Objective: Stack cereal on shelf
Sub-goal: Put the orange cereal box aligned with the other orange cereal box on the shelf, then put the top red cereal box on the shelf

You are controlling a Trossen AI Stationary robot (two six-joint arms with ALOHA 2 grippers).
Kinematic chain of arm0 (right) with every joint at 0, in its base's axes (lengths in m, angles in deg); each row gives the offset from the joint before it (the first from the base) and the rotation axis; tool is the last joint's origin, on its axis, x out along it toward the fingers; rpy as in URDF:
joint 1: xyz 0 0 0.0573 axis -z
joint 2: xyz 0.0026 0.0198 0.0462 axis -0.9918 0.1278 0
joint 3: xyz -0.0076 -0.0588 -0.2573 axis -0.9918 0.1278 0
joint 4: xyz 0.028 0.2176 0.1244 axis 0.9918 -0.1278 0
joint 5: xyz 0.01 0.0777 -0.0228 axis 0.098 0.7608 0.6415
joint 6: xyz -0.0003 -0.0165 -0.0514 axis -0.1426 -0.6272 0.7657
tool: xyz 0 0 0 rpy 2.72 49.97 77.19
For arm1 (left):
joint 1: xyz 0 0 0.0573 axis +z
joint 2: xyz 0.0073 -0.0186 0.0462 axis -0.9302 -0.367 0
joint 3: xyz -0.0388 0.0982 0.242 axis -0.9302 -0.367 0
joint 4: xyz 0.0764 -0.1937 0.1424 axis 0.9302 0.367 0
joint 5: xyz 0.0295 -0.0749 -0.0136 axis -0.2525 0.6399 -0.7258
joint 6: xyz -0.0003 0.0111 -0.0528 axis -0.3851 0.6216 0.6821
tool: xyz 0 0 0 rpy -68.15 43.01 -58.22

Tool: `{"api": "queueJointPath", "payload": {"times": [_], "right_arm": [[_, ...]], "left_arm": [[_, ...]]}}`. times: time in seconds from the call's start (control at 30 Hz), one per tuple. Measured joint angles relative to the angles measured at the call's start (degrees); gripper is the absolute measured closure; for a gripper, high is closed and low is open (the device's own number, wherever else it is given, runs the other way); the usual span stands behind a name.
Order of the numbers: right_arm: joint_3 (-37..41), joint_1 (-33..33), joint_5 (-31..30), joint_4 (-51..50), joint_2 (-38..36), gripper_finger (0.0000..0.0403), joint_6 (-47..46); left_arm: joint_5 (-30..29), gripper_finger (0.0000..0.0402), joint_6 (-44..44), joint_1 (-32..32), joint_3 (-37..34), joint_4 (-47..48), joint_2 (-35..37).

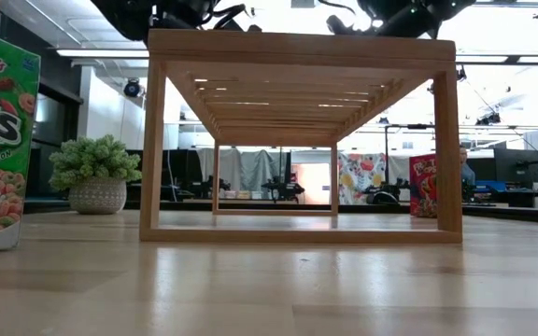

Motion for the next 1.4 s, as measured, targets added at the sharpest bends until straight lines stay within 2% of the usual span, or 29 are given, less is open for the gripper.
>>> {"api": "queueJointPath", "payload": {"times": [0.17,0.47,0.57,0.77,0.97,1.03,1.17,1.4], "right_arm": [[-1.5,0.2,0.0,-0.4,0.0,0.0403,1.4],[-4.0,0.2,-0.4,-7.1,0.0,0.0403,3.4],[-4.0,0.2,-0.6,-8.8,-0.2,0.0403,4.4],[-4.0,1.3,-6.9,-15.9,-4.8,0.0403,8.2],[-4.0,3.2,-15.8,-28.9,-12.3,0.0403,7.0],[-4.0,4.7,-16.9,-32.7,-13.6,0.0396,5.8],[-4.0,10.5,-15.1,-38.3,-13.0,0.0337,7.5],[-4.0,21.5,-13.7,-45.3,-6.7,0.0144,13.7]], "left_arm": [[-1.6,0.0402,0.5,-0.4,0.0,-0.4,0.0],[-2.2,0.0401,0.4,0.2,0.0,-0.8,0.1],[-2.4,0.0402,-1.9,0.2,0.0,-0.8,0.1],[-2.0,0.0402,-5.1,2.7,0.0,4.7,4.8],[10.5,0.0401,-7.5,9.2,0.0,16.6,17.7],[13.8,0.0401,-6.7,11.1,0.0,18.6,21.9],[15.2,0.0401,-4.9,12.7,0.0,20.3,28.1],[15.3,0.0401,-2.8,12.9,0.0,20.2,32.2]]}}
